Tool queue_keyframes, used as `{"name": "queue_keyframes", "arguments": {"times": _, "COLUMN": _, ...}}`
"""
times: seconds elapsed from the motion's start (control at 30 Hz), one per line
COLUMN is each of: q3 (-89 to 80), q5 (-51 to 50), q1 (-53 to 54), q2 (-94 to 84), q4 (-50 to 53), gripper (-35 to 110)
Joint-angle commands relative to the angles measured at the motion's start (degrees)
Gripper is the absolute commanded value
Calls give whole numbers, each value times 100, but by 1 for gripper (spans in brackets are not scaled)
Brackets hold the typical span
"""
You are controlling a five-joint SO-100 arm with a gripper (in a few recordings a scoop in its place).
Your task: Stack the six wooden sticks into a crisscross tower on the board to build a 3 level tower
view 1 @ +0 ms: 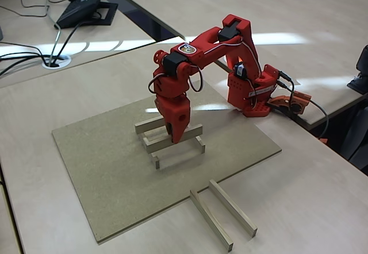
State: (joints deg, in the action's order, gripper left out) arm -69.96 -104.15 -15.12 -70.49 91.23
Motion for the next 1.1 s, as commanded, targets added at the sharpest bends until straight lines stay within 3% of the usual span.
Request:
{"name": "queue_keyframes", "arguments": {"times": 0.0, "q3": -176, "q5": 0, "q1": -62, "q2": -308, "q4": -70, "gripper": 1}}
{"name": "queue_keyframes", "arguments": {"times": 1.07, "q3": -1134, "q5": 26, "q1": -264, "q2": -413, "q4": -1116, "gripper": 10}}
